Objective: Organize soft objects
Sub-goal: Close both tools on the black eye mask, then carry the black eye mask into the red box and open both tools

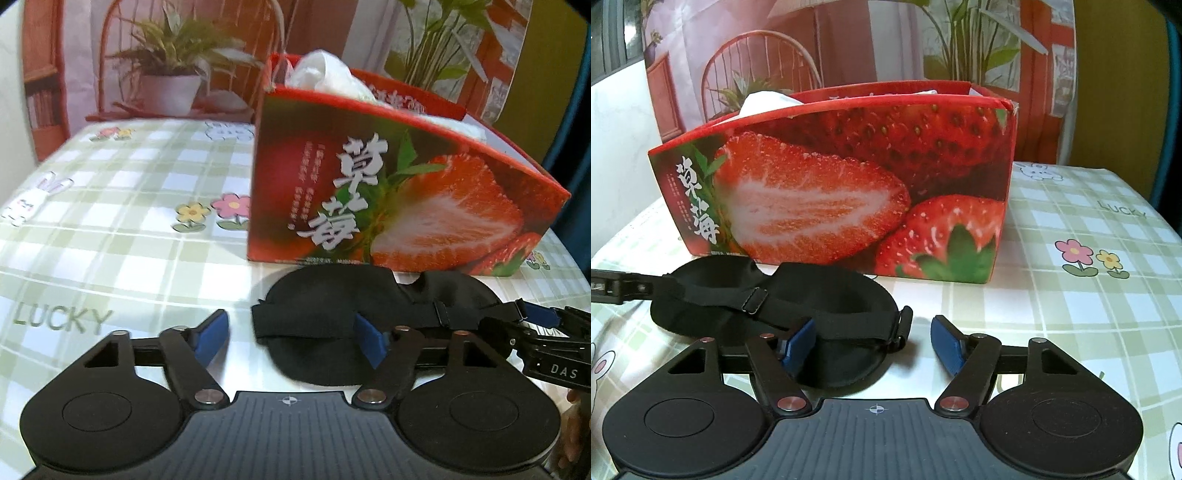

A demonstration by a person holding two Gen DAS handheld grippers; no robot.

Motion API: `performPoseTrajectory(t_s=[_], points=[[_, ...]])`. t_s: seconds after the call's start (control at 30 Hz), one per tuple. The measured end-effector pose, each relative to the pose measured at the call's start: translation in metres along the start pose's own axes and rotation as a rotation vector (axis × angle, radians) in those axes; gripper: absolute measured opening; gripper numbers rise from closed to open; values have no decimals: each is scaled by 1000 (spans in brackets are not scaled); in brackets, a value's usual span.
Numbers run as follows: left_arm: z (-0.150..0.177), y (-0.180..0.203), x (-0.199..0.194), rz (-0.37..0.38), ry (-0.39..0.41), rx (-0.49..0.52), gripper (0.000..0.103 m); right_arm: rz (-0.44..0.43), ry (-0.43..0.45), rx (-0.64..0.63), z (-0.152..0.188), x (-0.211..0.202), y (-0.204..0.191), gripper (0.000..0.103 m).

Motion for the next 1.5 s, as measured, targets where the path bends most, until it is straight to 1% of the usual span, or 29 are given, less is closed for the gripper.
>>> performPoseTrajectory(t_s=[0.13, 0.17, 0.2, 0.23, 0.27, 0.3, 0.33, 0.37, 0.43, 0.47, 0.5, 0.53, 0.63, 0.7, 0.77, 0.9, 1.2, 1.37, 1.5], points=[[-2, 7, 7, -1, 16, 36, 71, -2, 4, 4, 0, 0, 0, 63], [-2, 8, 7, 6, 20, 40, 66, -4, 5, 4, -1, 1, 1, 62], [-2, 9, 6, 11, 23, 44, 55, -5, 6, 5, -1, 1, 1, 59], [-2, 11, 6, 18, 24, 52, 48, -6, 8, 6, -1, 0, 2, 54], [-1, 11, 6, 26, 24, 58, 34, -12, 10, 6, -1, 0, 2, 51], [1, 11, 5, 35, 23, 60, 28, -18, 11, 6, -1, -1, 1, 44], [2, 12, 3, 49, 24, 55, 25, -18, 12, 6, -1, -2, 1, 42], [4, 11, 1, 56, 31, 52, 19, -19, 11, 10, -1, -3, 1, 40], [6, 11, -5, 43, 53, 61, 15, -33, 13, 34, -1, -6, 3, 28], [8, 10, -8, 35, 64, 61, 13, -37, 14, 44, -1, -7, 4, 25], [9, 8, -12, 25, 77, 55, 11, -41, 16, 55, -1, -10, 5, 18], [10, 6, -17, 23, 91, 48, 11, -45, 20, 63, -1, -13, 6, 10], [11, 5, -33, 30, 137, 43, 8, -60, 49, 81, -4, -25, 7, 6], [9, 9, -44, 31, 172, 57, 7, -80, 73, 85, -7, -34, 6, 5], [6, 13, -52, 36, 202, 73, 5, -90, 95, 74, -11, -42, 3, 5], [1, 19, -73, 40, 268, 90, 5, -103, 140, 33, -20, -59, -7, 4], [-20, 22, -117, 52, 418, 81, 5, -95, 272, -35, -49, -106, -19, 4], [-44, 25, -140, 55, 508, 102, 5, -95, 341, -76, -70, -128, -24, 4], [-74, 35, -144, 44, 559, 142, 5, -87, 382, -108, -99, -133, -24, 4]])
Point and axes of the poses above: each gripper's, at about its wrist camera, not at the fingertips, and x roughly the way its jaws point, y to its right, z to its underside, the point moved 5 cm from there along x, roughly the way its jaws point, and after that the axes turned 7 degrees about -z, right-handed, at the moved point
